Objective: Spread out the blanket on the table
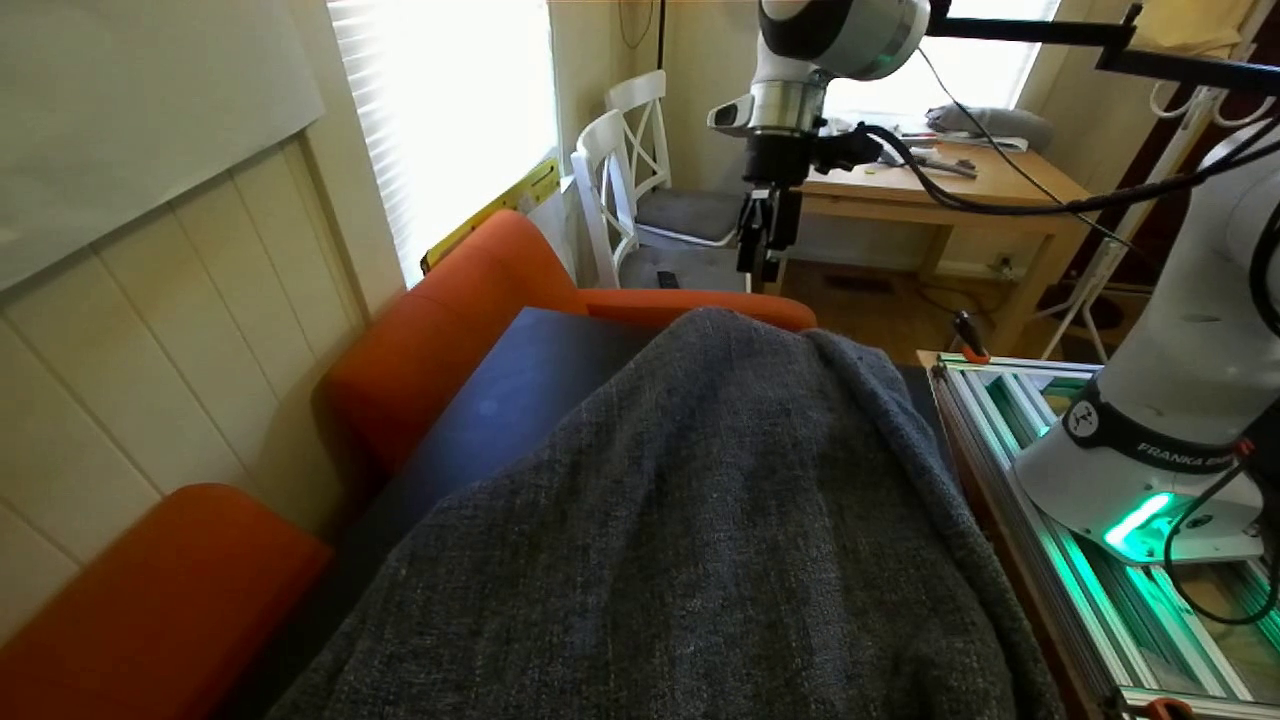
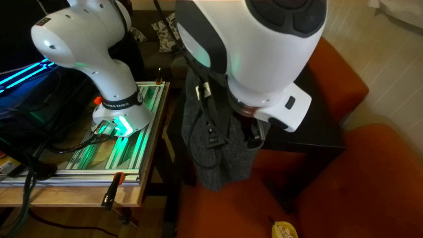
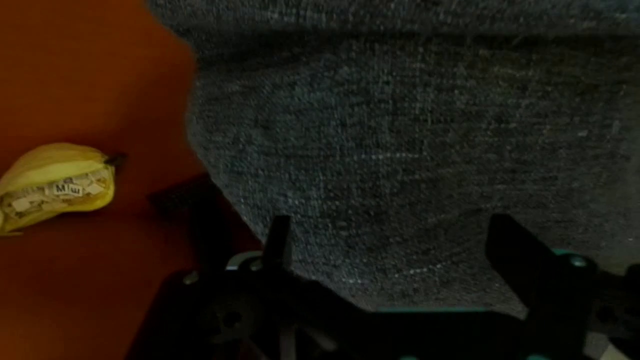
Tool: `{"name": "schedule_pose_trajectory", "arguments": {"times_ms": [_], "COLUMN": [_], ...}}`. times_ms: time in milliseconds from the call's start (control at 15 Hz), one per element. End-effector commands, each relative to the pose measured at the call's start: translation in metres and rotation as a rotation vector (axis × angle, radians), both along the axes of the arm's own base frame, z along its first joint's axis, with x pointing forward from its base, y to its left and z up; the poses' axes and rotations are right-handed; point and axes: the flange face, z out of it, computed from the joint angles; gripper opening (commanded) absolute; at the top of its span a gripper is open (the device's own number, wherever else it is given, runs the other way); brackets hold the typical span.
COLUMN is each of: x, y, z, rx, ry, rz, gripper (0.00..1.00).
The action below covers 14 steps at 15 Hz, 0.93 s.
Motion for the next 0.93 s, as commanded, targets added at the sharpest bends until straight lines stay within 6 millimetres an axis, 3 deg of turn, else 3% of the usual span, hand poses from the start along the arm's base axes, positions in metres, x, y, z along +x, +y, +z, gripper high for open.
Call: {"name": "schedule_pose_trajectory", "arguments": {"times_ms": [0, 267, 467, 533, 867], "x": [0.018, 0.036, 0.05, 0.052, 0.056], "y": [0.043, 0.085, 0.11, 0.099, 0.11], "z": [0.013, 0.039, 0.043, 0.042, 0.043], "rx": [-0.025, -0.065, -0.104, -0.074, -0.086], "ry": [-0.066, -0.172, -0.213, -0.177, -0.202], "rz": [0.054, 0.277, 0.441, 0.356, 0.42], "gripper": [1.0, 1.0, 1.0, 1.0, 1.0]}}
